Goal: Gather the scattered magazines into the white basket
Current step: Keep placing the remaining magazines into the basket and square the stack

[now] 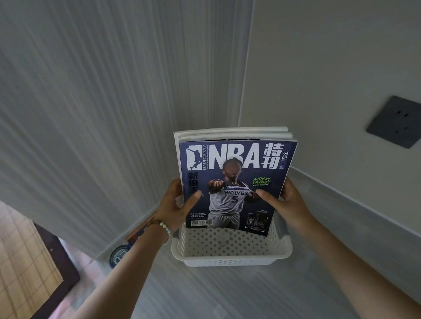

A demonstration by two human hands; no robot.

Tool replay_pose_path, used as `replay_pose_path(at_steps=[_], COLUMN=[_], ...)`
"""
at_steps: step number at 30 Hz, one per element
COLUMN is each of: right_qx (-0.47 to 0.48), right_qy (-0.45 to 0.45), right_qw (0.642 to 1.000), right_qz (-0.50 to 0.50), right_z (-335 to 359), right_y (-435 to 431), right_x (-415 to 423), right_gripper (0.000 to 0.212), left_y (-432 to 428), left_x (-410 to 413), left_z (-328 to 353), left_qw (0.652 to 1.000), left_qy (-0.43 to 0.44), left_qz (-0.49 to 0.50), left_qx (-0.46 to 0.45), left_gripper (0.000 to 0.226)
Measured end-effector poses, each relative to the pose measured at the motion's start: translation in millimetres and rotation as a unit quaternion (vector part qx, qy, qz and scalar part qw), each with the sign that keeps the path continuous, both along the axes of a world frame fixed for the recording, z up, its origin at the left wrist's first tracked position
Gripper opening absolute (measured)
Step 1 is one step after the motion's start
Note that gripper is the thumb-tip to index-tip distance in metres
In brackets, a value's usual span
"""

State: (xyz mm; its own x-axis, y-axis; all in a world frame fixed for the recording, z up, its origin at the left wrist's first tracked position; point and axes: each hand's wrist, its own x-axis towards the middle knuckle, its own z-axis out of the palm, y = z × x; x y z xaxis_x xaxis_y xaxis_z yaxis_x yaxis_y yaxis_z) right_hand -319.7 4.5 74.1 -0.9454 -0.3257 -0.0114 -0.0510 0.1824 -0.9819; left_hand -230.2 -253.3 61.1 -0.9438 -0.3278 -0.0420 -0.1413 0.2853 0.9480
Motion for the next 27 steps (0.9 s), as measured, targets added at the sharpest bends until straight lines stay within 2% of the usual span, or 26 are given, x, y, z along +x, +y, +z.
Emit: replay_pose_path(at_steps=[6, 15, 20, 23, 27], right_qx=[-0.011, -0.001, 0.022, 0.040, 0.058], right_qy=[-0.009, 0.000, 0.009, -0.006, -0.023], right_qw=[1.000, 0.998, 0.997, 0.996, 0.992], right_qz=[-0.013, -0.058, -0.072, -0.085, -0.110], right_z=[-6, -13, -22, -25, -22], right_y=[-3, 0, 13, 27, 54], right_x=[3, 13, 26, 37, 55], right_gripper=[0.054, 0.069, 0.073, 0.076, 0.079], left_y=[1, 3, 20, 38, 70], left_x=[0, 15, 39, 51, 55], left_z=[-1, 6, 20, 26, 29], left_qw=[1.000, 0.998, 0.984, 0.991, 0.998], left_qy=[0.003, -0.001, 0.076, 0.062, 0.005], left_qz=[0.024, 0.058, 0.136, 0.082, -0.021], left_qx=[0.000, -0.028, -0.086, -0.091, -0.053], left_gripper=[0.044, 0.085, 0.061, 0.055, 0.059])
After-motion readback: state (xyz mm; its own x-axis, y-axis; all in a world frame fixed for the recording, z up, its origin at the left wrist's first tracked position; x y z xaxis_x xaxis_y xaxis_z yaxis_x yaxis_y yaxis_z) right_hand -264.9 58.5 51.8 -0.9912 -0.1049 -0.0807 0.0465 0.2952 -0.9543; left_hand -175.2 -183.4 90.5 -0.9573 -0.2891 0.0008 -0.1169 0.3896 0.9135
